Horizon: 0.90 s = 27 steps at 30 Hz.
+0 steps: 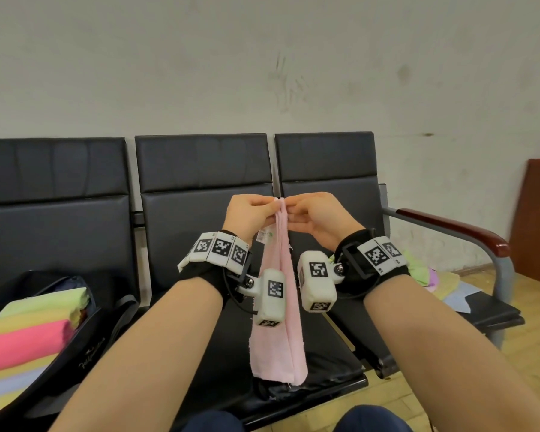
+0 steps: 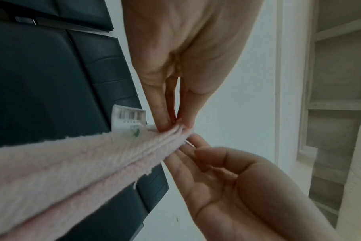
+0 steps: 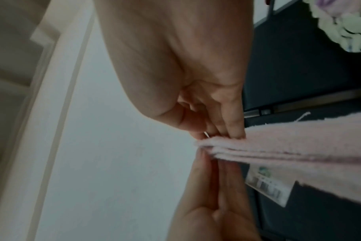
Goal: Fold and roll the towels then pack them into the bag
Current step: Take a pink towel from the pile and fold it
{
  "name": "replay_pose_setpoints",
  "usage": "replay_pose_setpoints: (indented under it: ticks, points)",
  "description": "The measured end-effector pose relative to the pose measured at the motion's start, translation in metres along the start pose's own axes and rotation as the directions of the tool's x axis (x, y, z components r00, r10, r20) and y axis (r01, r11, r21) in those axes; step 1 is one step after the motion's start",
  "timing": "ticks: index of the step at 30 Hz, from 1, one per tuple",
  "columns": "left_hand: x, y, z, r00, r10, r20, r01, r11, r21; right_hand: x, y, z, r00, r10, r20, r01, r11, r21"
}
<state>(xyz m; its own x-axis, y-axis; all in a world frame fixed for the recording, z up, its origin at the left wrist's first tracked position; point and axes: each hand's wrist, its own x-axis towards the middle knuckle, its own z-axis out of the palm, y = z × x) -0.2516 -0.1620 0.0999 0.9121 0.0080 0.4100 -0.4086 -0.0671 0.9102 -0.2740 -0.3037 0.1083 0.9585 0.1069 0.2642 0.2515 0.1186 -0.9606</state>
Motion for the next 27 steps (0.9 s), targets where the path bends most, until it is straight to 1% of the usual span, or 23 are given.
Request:
replay_pose_setpoints:
  ticks: [2,5,9,11,12,13,14,15,16,17,18,19,20,23,27]
  points:
    - [0.002,-0.003,-0.002,0.999,0.026,0.025,-0.028,0.996,0.088,0.000,0.000,-0.001,0.998,0.044,0.040,-0.048,0.994,0.098]
    - [0.004,-0.006,-0.001,0.998,0.055,0.012,-0.056,0.982,0.182,0.001,0.001,0.000,0.991,0.088,0.101,-0.108,0.972,0.211]
    - [0.006,-0.008,0.000,0.992,0.116,-0.043,-0.102,0.964,0.246,0.005,0.003,0.001,0.984,0.113,0.139,-0.143,0.961,0.237]
    - [0.007,-0.009,-0.003,0.992,0.111,-0.054,-0.095,0.968,0.232,0.005,0.004,-0.001,0.983,0.113,0.145,-0.145,0.960,0.238]
    - [0.007,-0.009,-0.006,0.995,0.088,-0.050,-0.076,0.977,0.198,0.005,0.004,-0.002,0.984,0.109,0.140,-0.136,0.970,0.200]
    - [0.007,-0.010,-0.009,0.997,0.061,-0.042,-0.054,0.987,0.149,0.005,0.005,-0.003,0.988,0.099,0.122,-0.113,0.987,0.110]
    - [0.007,-0.010,-0.013,0.999,0.033,-0.032,-0.030,0.995,0.099,0.006,0.006,-0.004,0.993,0.079,0.085,-0.077,0.997,-0.028]
    - [0.006,-0.010,-0.016,1.000,0.009,-0.025,-0.008,0.999,0.054,0.007,0.008,-0.005,0.998,0.052,0.044,-0.043,0.982,-0.185]
    - [0.005,-0.011,-0.020,1.000,-0.012,-0.020,0.012,1.000,0.018,0.010,0.012,-0.006,1.000,0.024,0.001,-0.022,0.945,-0.327]
    - [0.004,-0.011,-0.023,0.999,-0.030,-0.015,0.030,0.999,-0.013,0.012,0.015,-0.006,1.000,0.003,-0.031,-0.016,0.903,-0.429]
    - [0.003,-0.011,-0.025,0.999,-0.044,-0.007,0.044,0.998,-0.039,0.015,0.018,-0.007,0.999,-0.001,-0.040,-0.018,0.871,-0.490]
    - [0.001,-0.010,-0.027,0.999,-0.054,0.005,0.055,0.996,-0.064,0.017,0.022,-0.008,1.000,0.017,-0.019,-0.024,0.851,-0.524]
    - [0.000,-0.008,-0.029,0.998,-0.062,0.020,0.063,0.994,-0.094,0.019,0.026,-0.010,0.998,0.058,0.029,-0.033,0.836,-0.547]
    - [-0.004,-0.003,-0.033,0.996,-0.071,0.048,0.079,0.980,-0.185,0.022,0.035,-0.013,0.967,0.182,0.181,-0.038,0.799,-0.600]
    - [-0.003,-0.003,-0.042,0.996,-0.074,0.052,0.086,0.955,-0.285,0.014,0.038,-0.015,0.941,0.242,0.238,-0.050,0.792,-0.609]
